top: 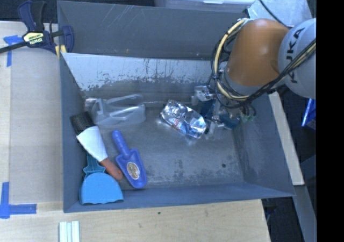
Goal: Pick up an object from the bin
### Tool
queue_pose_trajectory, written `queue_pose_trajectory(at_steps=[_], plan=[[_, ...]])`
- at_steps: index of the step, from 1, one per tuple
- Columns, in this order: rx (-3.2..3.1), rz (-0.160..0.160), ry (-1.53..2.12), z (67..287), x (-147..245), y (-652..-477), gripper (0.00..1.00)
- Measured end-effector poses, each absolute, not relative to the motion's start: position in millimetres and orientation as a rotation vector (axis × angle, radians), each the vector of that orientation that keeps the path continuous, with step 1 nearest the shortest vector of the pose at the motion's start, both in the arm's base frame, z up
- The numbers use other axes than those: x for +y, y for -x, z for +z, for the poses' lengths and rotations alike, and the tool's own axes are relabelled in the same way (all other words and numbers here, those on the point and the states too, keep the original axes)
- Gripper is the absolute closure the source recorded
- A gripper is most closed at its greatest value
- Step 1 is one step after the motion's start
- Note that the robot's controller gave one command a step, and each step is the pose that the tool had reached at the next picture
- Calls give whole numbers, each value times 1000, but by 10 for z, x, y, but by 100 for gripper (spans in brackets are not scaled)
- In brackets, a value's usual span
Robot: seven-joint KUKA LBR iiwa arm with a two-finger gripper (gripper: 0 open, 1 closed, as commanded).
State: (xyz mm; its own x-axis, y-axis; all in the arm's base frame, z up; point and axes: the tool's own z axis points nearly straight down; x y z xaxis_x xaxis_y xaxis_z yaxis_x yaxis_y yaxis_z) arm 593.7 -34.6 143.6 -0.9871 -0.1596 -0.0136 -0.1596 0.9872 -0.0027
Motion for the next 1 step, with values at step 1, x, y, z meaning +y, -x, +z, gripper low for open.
queue_pose_trajectory(at_steps=[1], plan=[[3126,-3,31,1345,-445,-5848,0]])
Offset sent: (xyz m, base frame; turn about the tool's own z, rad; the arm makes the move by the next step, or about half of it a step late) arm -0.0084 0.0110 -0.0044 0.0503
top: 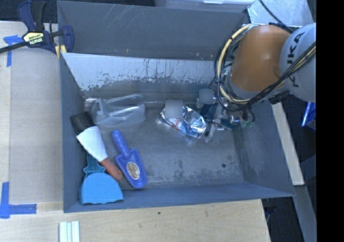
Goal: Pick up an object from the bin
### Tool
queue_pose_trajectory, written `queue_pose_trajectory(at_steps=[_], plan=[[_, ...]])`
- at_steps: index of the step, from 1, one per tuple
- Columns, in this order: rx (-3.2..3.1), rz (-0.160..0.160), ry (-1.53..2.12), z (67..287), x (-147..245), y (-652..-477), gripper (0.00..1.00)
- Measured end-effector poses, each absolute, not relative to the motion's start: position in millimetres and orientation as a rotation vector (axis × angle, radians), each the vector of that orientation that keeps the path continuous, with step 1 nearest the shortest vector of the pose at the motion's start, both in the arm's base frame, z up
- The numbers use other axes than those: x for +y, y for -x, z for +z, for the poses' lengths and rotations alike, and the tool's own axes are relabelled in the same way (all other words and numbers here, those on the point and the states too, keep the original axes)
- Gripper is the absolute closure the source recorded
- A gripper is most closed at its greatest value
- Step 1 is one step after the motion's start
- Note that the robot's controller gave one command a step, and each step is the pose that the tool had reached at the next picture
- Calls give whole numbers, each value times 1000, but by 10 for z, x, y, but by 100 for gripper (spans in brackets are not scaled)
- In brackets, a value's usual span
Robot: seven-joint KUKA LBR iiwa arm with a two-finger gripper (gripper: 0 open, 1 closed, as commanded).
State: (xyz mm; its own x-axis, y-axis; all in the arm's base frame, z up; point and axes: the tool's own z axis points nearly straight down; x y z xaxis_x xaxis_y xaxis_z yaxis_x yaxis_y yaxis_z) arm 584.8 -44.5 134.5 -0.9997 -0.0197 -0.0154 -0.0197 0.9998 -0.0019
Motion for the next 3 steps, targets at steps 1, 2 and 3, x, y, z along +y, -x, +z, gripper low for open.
queue_pose_trajectory(at_steps=[1,2,3], plan=[[3119,-2,134,1385,-294,-5861,0],[3124,-3,31,1146,-422,-5906,0],[3121,-4,56,1128,-381,-5904,0]])
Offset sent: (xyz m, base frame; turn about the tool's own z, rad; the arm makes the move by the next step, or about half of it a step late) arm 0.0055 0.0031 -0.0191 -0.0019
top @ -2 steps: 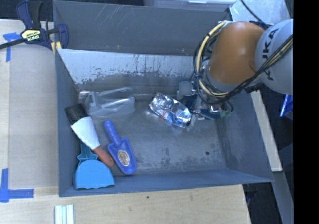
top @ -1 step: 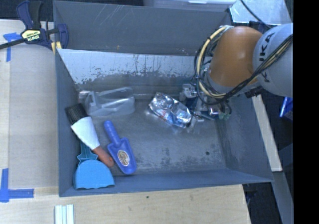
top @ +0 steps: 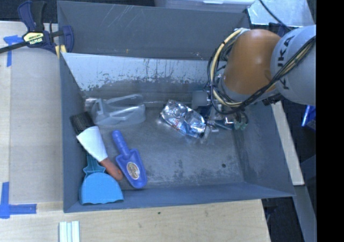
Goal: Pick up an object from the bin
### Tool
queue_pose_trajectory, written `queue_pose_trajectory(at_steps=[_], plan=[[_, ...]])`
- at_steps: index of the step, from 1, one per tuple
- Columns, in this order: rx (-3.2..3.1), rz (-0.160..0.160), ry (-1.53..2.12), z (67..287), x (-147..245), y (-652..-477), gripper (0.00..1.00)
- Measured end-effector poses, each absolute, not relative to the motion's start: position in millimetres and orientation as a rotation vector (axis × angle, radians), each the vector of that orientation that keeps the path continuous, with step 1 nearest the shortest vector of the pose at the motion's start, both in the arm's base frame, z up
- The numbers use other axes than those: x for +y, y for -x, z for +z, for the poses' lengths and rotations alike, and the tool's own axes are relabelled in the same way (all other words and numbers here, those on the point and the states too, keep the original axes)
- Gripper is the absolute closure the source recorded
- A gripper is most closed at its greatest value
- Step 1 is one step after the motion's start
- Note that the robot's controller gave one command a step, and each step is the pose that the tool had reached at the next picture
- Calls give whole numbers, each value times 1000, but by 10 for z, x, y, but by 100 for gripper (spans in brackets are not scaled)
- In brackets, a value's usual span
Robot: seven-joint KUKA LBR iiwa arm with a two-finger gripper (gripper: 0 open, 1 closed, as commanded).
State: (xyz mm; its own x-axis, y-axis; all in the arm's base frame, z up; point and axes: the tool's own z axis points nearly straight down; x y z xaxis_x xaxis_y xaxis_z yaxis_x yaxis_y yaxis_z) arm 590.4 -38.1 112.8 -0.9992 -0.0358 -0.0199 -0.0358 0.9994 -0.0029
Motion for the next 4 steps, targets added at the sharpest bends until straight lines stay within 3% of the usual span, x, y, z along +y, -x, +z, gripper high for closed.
queue_pose_trajectory(at_steps=[1,2,3,4], plan=[[3116,-7,193,1225,-205,-5924,0],[3095,-8,310,937,-100,-5653,0],[3089,-7,359,753,-261,-6088,100],[3089,-7,358,753,-261,-6088,100]])
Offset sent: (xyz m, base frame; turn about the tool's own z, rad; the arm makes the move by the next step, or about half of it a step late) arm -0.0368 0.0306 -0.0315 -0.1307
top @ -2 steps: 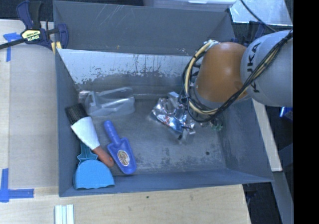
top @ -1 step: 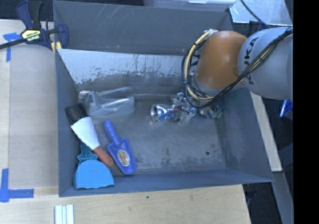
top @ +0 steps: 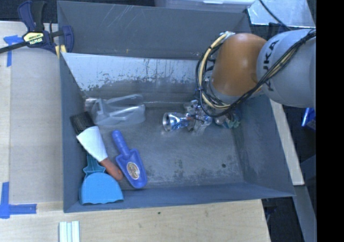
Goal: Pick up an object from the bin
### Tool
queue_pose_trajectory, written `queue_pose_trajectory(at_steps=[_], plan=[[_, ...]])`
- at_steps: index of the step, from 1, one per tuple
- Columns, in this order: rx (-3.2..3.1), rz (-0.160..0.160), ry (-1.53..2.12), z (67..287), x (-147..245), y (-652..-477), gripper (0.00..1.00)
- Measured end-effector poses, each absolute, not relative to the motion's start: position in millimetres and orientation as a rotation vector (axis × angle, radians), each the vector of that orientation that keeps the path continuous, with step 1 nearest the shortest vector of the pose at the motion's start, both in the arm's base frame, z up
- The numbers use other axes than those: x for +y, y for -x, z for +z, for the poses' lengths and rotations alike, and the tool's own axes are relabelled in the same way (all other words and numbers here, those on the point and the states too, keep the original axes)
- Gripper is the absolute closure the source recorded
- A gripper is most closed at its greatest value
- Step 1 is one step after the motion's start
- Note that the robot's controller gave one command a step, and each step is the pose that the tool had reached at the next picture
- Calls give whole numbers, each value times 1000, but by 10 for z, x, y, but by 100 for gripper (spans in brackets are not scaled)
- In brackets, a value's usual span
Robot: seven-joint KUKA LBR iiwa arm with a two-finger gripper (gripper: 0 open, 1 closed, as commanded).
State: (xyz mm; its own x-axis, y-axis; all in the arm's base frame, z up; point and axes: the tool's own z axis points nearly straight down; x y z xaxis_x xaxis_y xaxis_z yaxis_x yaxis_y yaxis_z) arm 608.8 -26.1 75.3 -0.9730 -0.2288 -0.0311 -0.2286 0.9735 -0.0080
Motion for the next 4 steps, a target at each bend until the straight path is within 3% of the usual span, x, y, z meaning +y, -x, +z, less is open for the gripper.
queue_pose_trajectory(at_steps=[1,2,3,4], plan=[[3085,-7,336,935,-236,-6148,100],[3087,-6,340,884,-207,-6104,100],[3034,-13,640,711,267,-6016,100],[3039,-10,620,738,228,-6025,100]])
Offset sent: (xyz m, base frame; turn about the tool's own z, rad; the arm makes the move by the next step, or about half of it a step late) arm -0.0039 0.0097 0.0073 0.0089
